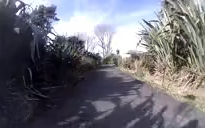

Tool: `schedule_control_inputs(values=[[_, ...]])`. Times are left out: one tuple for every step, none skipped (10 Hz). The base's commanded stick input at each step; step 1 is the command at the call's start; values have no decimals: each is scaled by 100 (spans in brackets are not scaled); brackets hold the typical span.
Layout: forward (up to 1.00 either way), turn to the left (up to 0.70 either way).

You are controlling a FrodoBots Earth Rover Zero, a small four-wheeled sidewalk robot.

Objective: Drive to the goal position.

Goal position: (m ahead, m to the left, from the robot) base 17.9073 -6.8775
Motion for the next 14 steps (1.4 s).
schedule_control_inputs(values=[[45,0],[45,0],[45,0],[45,-3],[45,-14],[45,-24],[45,-27],[45,-27],[45,-27],[45,-27],[45,-27],[45,-27],[45,-27],[45,-27]])
